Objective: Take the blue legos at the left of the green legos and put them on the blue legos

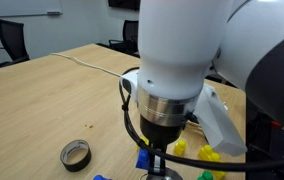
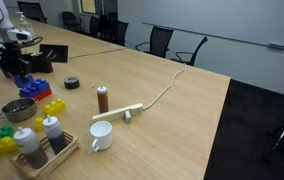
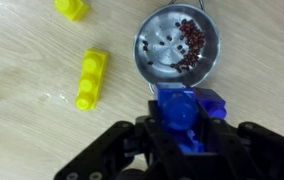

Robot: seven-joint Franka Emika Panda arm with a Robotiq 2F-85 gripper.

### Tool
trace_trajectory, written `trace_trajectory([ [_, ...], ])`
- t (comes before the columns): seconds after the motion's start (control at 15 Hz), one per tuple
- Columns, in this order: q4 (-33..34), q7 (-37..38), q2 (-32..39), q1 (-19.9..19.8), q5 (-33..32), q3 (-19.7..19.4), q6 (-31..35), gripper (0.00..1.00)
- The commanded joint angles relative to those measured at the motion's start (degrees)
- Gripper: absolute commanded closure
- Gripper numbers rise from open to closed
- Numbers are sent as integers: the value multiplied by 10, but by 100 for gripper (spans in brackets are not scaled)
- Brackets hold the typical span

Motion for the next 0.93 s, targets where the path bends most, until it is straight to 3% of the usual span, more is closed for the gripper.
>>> trace_trajectory([
  [0.0, 69, -12, 45, -4, 2, 5, -28, 90],
  [0.53, 215, -28, 138, 13, 4, -1, -96, 90],
  [0.87, 243, -21, 156, 26, 13, -1, -139, 90],
])
